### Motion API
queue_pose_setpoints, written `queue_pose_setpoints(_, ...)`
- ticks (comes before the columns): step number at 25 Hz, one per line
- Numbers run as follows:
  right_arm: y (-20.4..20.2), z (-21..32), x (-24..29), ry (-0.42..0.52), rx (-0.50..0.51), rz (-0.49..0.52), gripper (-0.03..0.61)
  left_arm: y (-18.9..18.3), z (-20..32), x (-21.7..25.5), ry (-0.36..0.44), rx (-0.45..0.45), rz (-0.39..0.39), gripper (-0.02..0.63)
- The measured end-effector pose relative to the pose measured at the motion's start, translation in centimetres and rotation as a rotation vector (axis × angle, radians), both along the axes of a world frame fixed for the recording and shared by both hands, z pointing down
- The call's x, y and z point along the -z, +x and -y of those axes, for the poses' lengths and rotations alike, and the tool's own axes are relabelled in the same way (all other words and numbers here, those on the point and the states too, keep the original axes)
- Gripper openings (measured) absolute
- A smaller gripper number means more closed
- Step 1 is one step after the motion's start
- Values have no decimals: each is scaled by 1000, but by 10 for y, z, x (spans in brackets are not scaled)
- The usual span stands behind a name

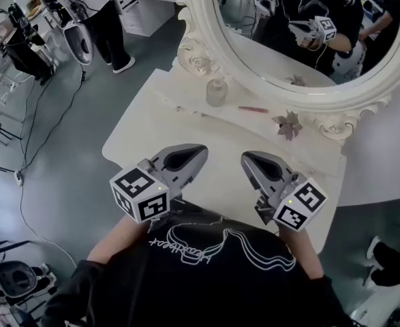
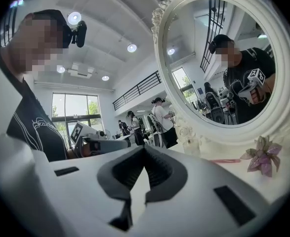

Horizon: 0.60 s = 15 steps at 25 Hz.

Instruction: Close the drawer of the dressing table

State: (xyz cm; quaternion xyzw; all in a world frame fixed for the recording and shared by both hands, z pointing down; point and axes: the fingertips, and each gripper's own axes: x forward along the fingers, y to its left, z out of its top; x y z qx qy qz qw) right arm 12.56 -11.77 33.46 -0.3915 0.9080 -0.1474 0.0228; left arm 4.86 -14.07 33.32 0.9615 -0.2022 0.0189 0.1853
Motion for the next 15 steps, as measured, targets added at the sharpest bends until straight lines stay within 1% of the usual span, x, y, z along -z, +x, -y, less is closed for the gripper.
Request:
queue_pose_setpoints(4, 0, -2, -2, -7, -1, 5, 3, -3, -1, -3, -11, 7, -3, 4)
queue_pose_setpoints(10, 1, -6, -8, -29, -2, 10, 3, -3, -7, 0, -6, 5, -22, 5)
queue_pose_setpoints(15, 1, -7, -8, -31, -1, 7, 3, -4, -8, -5, -16, 17, -10, 3)
